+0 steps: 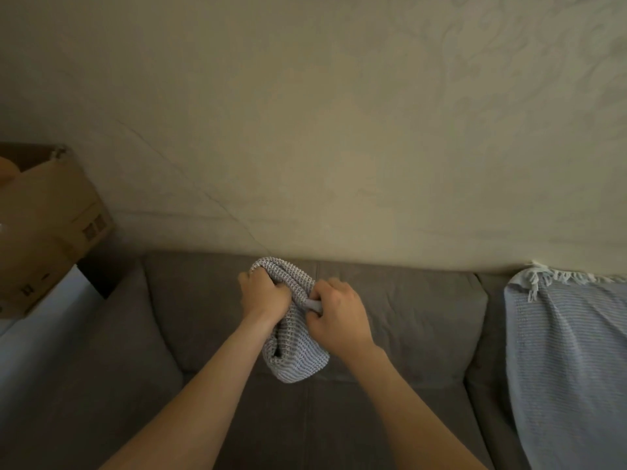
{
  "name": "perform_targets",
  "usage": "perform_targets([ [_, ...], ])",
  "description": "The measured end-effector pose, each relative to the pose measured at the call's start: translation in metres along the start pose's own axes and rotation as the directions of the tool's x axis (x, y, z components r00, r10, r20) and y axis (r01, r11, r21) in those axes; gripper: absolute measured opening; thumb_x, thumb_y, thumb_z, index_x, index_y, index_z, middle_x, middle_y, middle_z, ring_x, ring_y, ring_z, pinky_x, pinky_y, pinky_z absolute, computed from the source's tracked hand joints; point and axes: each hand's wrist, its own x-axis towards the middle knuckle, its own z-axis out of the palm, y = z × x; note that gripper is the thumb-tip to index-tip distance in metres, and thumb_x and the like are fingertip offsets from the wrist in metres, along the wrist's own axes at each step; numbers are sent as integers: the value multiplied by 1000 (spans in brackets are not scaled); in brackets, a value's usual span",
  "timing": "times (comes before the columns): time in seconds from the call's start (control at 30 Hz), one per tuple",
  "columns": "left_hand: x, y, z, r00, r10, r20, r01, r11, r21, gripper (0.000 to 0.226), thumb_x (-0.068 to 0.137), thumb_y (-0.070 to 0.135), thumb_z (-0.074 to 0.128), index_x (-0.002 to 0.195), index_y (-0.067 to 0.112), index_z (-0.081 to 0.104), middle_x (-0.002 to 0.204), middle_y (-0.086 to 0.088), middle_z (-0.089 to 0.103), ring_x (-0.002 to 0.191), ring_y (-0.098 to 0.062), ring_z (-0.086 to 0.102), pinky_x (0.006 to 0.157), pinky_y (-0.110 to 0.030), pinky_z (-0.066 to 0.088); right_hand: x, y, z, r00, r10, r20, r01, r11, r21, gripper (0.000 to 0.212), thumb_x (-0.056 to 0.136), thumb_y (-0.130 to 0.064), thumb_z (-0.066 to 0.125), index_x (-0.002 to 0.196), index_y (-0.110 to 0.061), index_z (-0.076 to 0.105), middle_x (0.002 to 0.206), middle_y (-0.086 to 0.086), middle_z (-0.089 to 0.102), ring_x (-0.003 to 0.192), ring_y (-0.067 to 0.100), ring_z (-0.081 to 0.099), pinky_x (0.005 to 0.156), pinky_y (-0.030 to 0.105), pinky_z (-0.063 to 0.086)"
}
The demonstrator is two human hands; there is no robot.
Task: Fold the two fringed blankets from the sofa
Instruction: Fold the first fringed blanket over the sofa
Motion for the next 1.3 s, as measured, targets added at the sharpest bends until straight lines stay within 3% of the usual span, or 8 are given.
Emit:
perform_targets([
  [0.13,-11,-9,0,988,78,134,-95,988,120,57,79,35,83,125,16,53,134,-3,36,101,-23,55,96,-40,51,3,-2,-9,999,-25,-22,23,998,-57,29,75,-11,59,98,-22,46,92,-3,54,81,22,46,63,35,38],
  [0.3,-15,-18,2,976,101,192,-162,929,333,82,92,24,70,157,34,22,142,-12,38,117,-44,60,91,-47,49,17,3,-34,995,-92,-42,81,973,-217,52,72,-3,57,122,-17,57,106,0,64,95,27,52,66,37,48],
  [0.5,-14,-12,9,993,96,-65,-95,995,18,41,85,8,62,120,30,64,111,-2,71,107,-29,67,92,-48,57,9,-18,-34,976,103,192,-30,938,-346,30,87,-17,62,115,-8,55,115,14,59,98,37,63,67,37,39],
  [0.7,-14,11,12,984,-140,-108,94,931,-352,37,82,-11,53,93,14,76,86,2,71,88,-23,69,71,-30,52,1,-16,-21,900,211,381,-168,976,-142,39,74,-29,62,107,-15,48,93,8,65,77,35,61,62,39,48],
  [0.9,-2,9,20,969,-247,26,232,864,-447,43,79,4,51,111,23,72,125,-10,62,87,-22,67,64,-28,53,2,-18,-17,902,226,367,-283,953,109,29,80,-41,47,96,-19,54,87,3,66,79,29,63,72,48,57],
  [1.07,-1,2,24,961,-208,181,273,811,-518,32,66,-2,49,90,6,69,91,-18,75,81,-34,76,60,-42,63,11,-19,-35,838,230,495,-375,902,217,17,76,-54,69,81,-40,62,95,-2,69,111,22,57,98,45,52],
  [1.17,-11,10,23,951,-139,274,268,815,-514,25,75,-11,49,90,1,66,80,-15,67,69,-26,68,55,-31,54,14,-14,-45,801,184,570,-324,933,155,32,70,-31,90,85,-39,62,97,-7,73,93,13,69,86,38,58],
  [1.3,-11,13,20,946,-52,320,194,882,-430,29,69,4,58,94,11,71,98,-14,75,91,-30,73,74,-52,65,15,-2,-41,798,225,560,-298,954,41,58,61,-27,83,114,-20,61,110,1,68,99,24,68,81,44,60],
])
